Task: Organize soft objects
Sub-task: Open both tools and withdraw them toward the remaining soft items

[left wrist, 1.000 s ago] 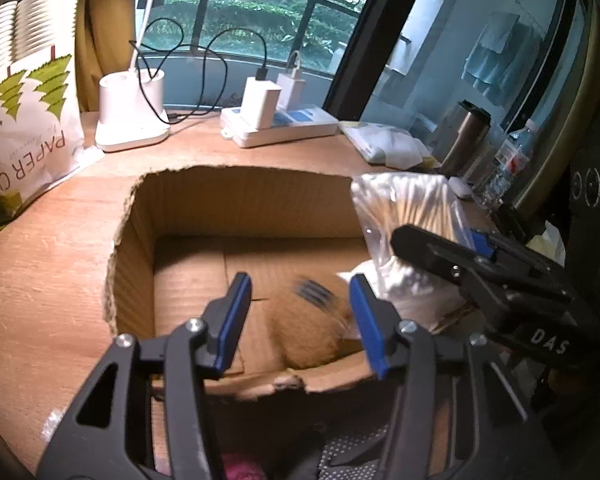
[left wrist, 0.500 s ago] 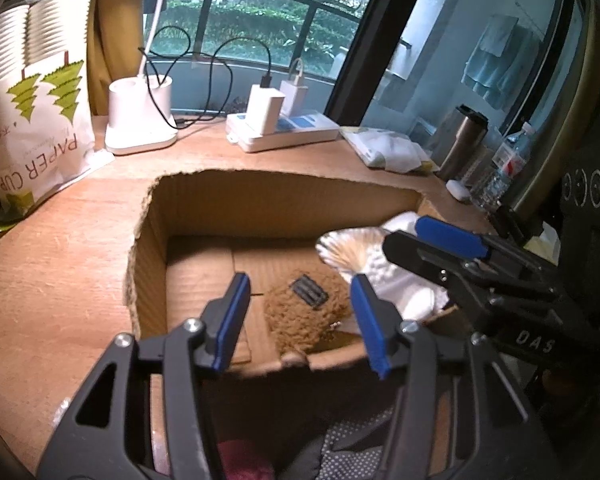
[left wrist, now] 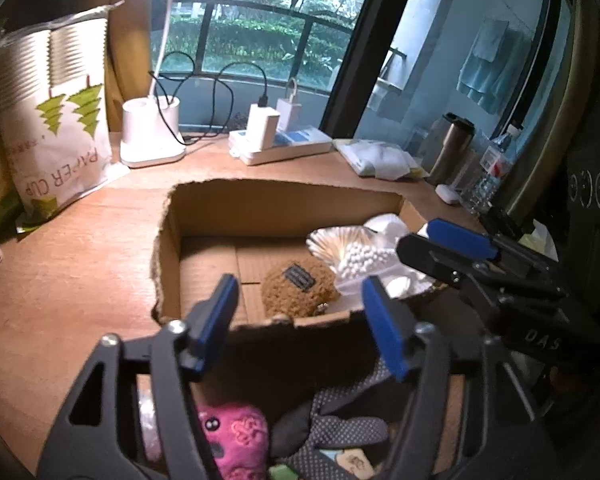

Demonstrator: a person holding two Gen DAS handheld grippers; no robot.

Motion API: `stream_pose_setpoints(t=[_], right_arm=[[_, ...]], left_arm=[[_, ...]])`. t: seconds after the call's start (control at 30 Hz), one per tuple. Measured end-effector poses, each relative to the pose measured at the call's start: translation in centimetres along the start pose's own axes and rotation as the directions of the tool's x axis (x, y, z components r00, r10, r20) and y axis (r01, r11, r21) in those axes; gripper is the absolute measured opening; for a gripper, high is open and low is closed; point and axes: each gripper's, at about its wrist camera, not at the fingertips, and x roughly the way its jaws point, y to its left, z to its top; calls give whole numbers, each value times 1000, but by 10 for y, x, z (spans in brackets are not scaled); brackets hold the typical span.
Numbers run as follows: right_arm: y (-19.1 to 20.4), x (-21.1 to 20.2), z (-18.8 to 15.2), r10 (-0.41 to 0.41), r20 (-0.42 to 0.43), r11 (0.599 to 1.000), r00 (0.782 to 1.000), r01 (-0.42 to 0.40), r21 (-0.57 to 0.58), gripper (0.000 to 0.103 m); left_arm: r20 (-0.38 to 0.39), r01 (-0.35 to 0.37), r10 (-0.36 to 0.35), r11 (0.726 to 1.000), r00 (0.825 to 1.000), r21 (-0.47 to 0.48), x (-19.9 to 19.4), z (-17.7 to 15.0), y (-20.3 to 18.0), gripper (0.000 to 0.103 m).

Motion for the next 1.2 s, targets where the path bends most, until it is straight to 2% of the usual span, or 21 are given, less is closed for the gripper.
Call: stream_pose_setpoints(t=[0.5,0.9,1.2], right_arm=[[28,-24,-25,-5,-6,1000,1000,5,-20,62],[50,-21,-47,-6,-49,999,999,5,-39,62],[65,-4,-60,1,-101,998,995,-6,-55,62]], left_arm=[[27,-23,24,999,999,-28,-35,-32,13,68],[12,-40,41,998,999,-57,-45,-58,35,68],[-7,-52,51,995,999,-87,-41,-76,54,68]])
